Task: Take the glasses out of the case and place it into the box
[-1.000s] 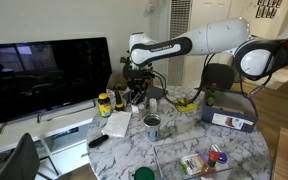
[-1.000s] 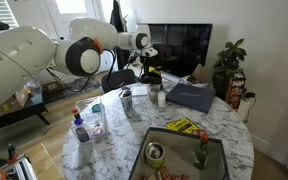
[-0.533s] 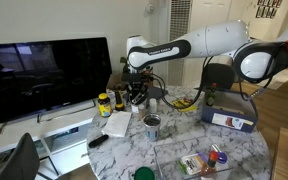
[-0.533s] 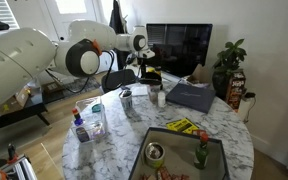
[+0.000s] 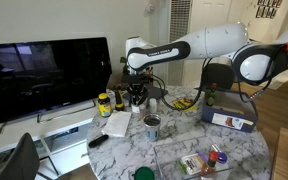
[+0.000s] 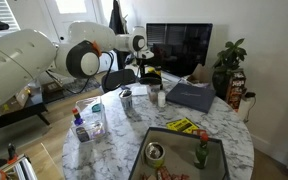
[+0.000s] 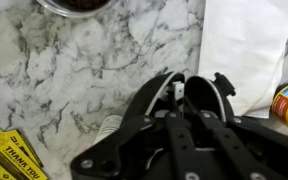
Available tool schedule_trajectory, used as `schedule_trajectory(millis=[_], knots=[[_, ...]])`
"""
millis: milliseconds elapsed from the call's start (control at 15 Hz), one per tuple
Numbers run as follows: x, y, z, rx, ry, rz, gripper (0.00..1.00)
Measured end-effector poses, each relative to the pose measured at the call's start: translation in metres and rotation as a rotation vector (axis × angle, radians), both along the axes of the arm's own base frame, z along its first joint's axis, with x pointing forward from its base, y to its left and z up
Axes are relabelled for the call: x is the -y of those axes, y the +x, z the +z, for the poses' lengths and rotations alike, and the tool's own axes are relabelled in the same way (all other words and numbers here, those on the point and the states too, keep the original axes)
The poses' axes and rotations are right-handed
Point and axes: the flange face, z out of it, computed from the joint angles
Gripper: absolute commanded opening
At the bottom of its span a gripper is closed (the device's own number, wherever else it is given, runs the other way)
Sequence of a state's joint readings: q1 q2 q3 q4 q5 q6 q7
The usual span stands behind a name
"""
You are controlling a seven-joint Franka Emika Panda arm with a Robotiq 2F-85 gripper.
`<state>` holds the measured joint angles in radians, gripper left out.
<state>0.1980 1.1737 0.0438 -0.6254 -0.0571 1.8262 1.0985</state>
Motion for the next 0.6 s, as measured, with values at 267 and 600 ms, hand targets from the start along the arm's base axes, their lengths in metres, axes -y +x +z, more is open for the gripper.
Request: schedule_trajectory(millis=[267,600], knots=[[0.0,0.002,0.013,0.018,0.003,-0.002,0.03],[0.0,0.007,0.054,0.09,0.018,-0.005,0.03]])
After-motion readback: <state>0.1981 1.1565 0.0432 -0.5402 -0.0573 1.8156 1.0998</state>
